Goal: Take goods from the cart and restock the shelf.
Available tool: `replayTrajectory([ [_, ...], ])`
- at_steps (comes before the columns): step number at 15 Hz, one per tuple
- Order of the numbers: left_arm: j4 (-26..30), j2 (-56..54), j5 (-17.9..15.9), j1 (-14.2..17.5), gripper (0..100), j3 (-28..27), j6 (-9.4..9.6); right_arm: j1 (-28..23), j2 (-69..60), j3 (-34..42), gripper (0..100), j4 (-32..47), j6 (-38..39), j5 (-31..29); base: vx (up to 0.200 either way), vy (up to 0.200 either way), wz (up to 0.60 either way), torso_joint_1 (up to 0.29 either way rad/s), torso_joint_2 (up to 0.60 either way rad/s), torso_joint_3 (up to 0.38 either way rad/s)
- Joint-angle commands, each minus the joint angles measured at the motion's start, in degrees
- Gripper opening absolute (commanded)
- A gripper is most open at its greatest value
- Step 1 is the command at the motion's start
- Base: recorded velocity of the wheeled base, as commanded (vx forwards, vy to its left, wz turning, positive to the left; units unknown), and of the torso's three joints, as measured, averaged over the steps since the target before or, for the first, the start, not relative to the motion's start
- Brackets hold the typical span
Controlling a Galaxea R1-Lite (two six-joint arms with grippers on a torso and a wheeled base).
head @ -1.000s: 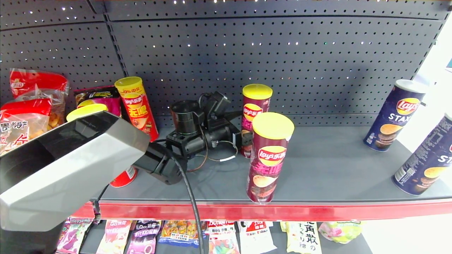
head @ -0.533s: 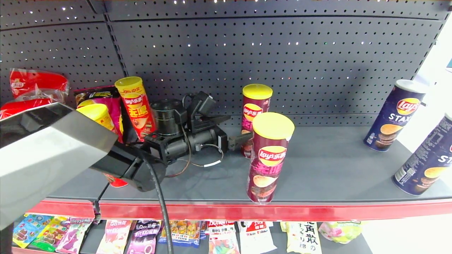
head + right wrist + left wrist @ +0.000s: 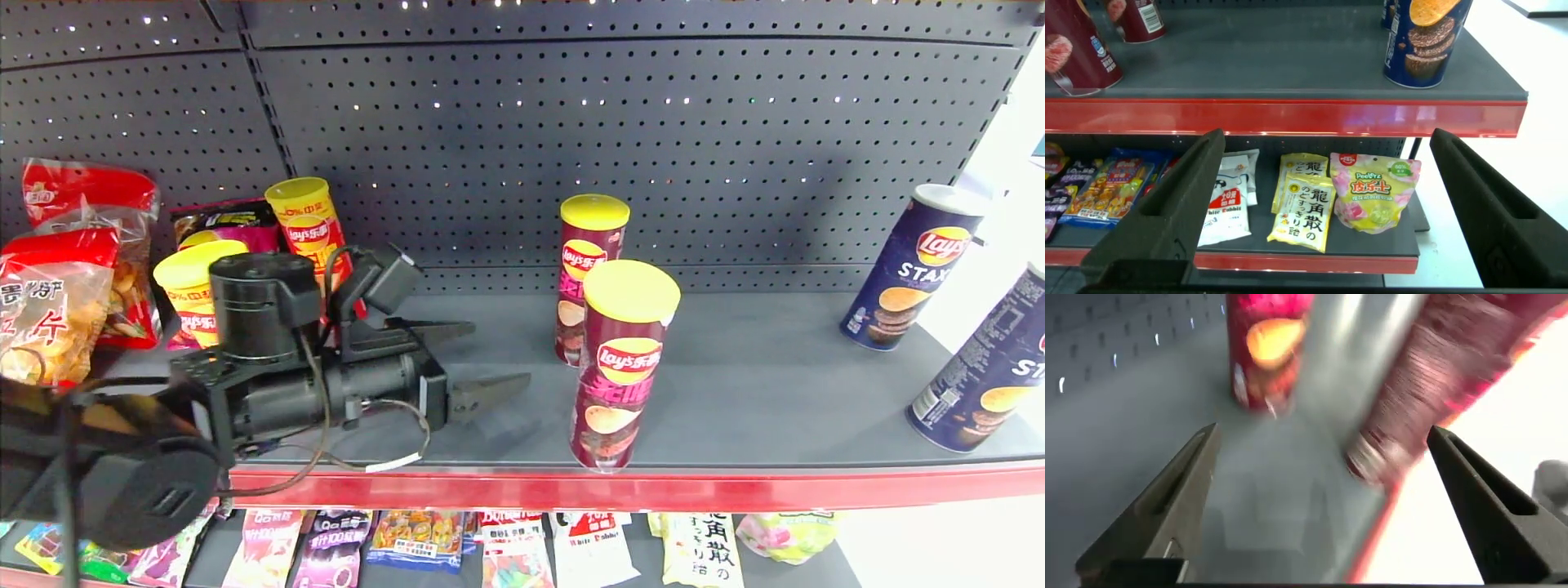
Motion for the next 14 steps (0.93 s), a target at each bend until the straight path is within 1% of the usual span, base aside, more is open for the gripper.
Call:
replayTrajectory([
  [1,13.87,-22.22,1.09,3.41,100,6.37,0.57,-0.01,-0.03,0.0,100,0.0,-0.01,0.04,0.0,0.0,0.0,0.0,0.0,0.0],
  [2,16.41,-26.0,2.14,4.38,100,7.17,0.57,-0.01,-0.03,0.0,100,0.0,-0.01,0.04,0.0,0.0,0.0,0.0,0.0,0.0],
  [3,19.49,-31.36,3.46,4.91,100,9.71,0.57,-0.01,-0.03,0.0,100,0.0,-0.01,0.04,0.0,0.0,0.0,0.0,0.0,0.0],
  [4,20.37,-37.69,6.01,6.05,100,13.14,1.54,-0.01,-0.03,0.0,100,0.0,-0.01,0.04,0.0,0.0,0.0,0.0,0.0,0.0],
  [5,23.09,-45.33,11.64,7.72,100,15.6,2.86,-0.01,-0.03,0.0,100,0.0,-0.01,0.04,0.0,0.0,0.0,0.0,0.0,0.0],
  [6,24.94,-48.76,13.92,8.86,100,16.48,2.86,-0.01,-0.03,0.0,100,0.0,-0.01,0.04,0.0,0.0,0.0,0.0,0.0,0.0],
  [7,27.4,-54.12,16.73,10.71,100,17.27,2.5,-0.01,-0.03,0.0,100,0.0,-0.01,0.04,0.0,0.0,0.0,0.0,0.0,0.0],
  [8,28.46,-56.41,17.52,11.32,100,17.45,2.15,-0.01,-0.03,0.0,100,0.0,-0.01,0.04,0.0,0.0,0.0,0.0,0.0,0.0],
  [9,32.67,-63.0,20.07,13.7,100,17.27,1.19,-0.01,-0.03,0.0,100,0.0,-0.01,0.04,0.0,0.0,0.0,0.0,0.0,0.0],
  [10,38.12,-68.62,23.33,16.07,100,17.27,0.22,-0.01,-0.03,0.0,100,0.0,-0.01,0.04,0.0,0.0,0.0,0.0,0.0,0.0],
  [11,44.19,-74.51,26.49,17.92,100,17.27,-1.89,-0.01,-0.03,0.0,100,0.0,-0.01,0.04,0.0,0.0,0.0,0.0,0.0,0.0],
  [12,50.16,-79.7,28.16,18.27,100,17.27,-3.12,-0.01,-0.03,0.0,100,0.0,-0.01,0.04,0.0,0.0,0.0,0.0,0.0,0.0],
  [13,55.17,-84.09,29.13,18.27,100,17.62,-3.21,-0.01,-0.03,0.0,100,0.0,-0.01,0.04,0.0,0.0,0.0,0.0,0.0,0.0],
  [14,59.31,-87.61,29.3,18.27,100,18.33,-2.77,-0.01,-0.03,0.0,100,0.0,-0.01,0.04,0.0,0.0,0.0,0.0,0.0,0.0],
])
